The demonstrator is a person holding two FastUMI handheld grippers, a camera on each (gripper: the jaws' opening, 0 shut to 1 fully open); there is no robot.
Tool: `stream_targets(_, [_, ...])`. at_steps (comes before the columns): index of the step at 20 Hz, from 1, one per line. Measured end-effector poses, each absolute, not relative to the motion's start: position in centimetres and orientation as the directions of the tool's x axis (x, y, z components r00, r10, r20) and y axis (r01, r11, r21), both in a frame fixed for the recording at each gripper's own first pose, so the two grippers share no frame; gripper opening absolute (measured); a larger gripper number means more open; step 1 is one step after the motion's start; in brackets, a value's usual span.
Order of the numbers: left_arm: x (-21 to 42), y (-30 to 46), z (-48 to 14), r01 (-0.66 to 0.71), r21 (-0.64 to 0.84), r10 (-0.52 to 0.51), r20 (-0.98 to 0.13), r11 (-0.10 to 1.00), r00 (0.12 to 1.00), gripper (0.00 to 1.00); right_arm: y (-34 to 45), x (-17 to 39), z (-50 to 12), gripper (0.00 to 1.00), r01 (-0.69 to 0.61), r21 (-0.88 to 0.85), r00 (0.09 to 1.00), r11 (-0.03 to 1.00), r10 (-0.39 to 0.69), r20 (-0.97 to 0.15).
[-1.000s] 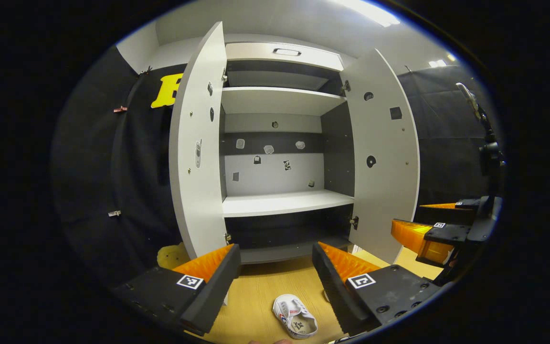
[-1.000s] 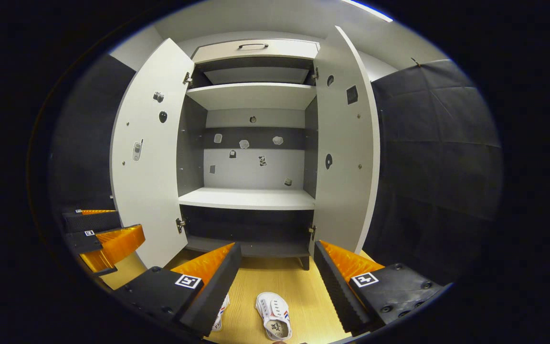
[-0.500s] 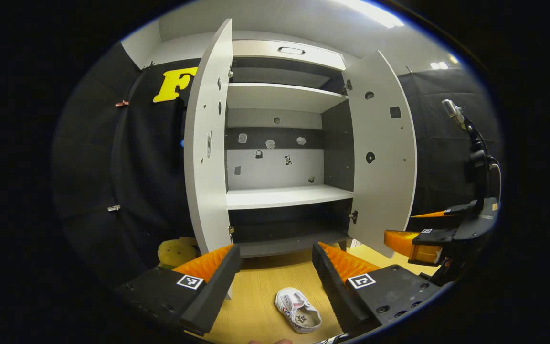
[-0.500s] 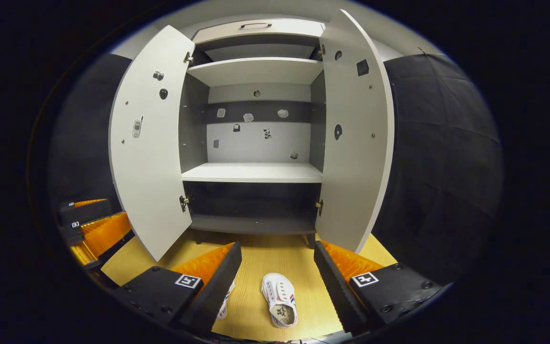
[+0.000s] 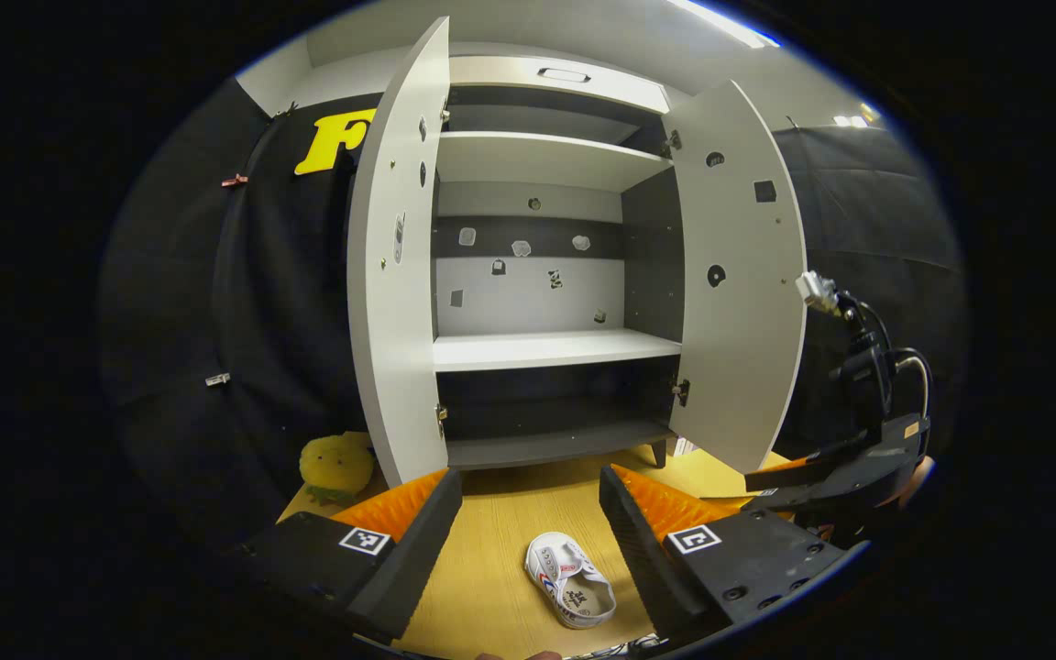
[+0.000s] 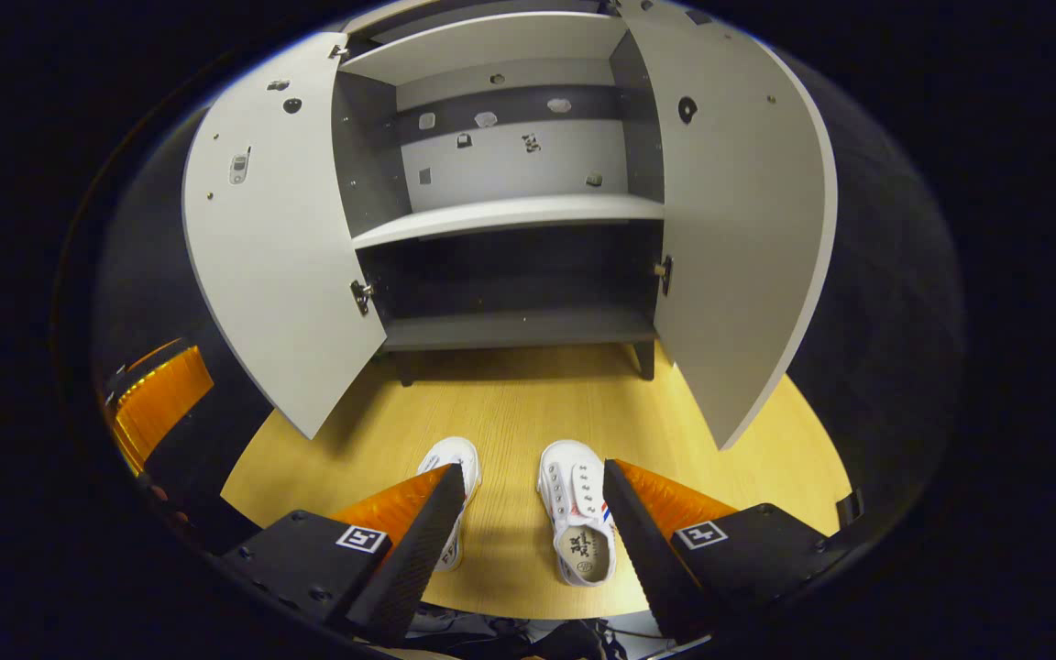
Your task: Grab one shoe with the right hand and put it into the shoe cabinet, grab the other shoe with the left hand and put it into the shoe cabinet; then close the right door with the right hand and the left door with the left hand.
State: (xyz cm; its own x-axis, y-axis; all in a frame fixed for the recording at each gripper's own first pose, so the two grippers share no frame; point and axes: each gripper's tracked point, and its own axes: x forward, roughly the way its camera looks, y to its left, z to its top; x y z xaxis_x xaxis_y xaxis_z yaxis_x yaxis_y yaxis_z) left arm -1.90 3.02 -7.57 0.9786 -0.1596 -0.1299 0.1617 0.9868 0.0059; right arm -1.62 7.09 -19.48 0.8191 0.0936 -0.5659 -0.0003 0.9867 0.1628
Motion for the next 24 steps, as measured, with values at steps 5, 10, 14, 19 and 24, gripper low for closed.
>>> stream_targets(5, [-1.2,2.9,-9.3,0.122,-0.018,-0.123,-0.194,0.992,0.973,0.94,7.9,-2.7,-26.2,0.99,-0.009,0.202,0.715,0.979,0.148,-0.684])
stream_targets(10, [-0.8,3.3,-10.3,0.103,0.007,-0.099,-0.229,0.995,0.968,0.94,8.1,-3.0,-31.8,0.99,0.014,0.223,0.640,0.975,0.163,-0.751])
stream_targets(14, [-0.6,3.4,-11.6,0.100,0.012,-0.093,-0.262,0.995,0.960,0.94,8.1,-2.3,-34.7,0.99,0.012,0.203,0.618,0.979,0.152,-0.772])
stream_targets(19, [-0.4,3.2,-12.5,0.106,0.034,-0.092,-0.277,0.994,0.956,0.94,8.0,-1.0,-36.7,0.99,0.021,0.187,0.633,0.982,0.132,-0.763])
stream_targets(24, [-0.5,3.1,-13.4,0.106,0.031,-0.092,-0.301,0.994,0.949,0.94,8.0,1.3,-38.2,0.93,0.063,0.183,0.692,0.981,0.089,-0.717])
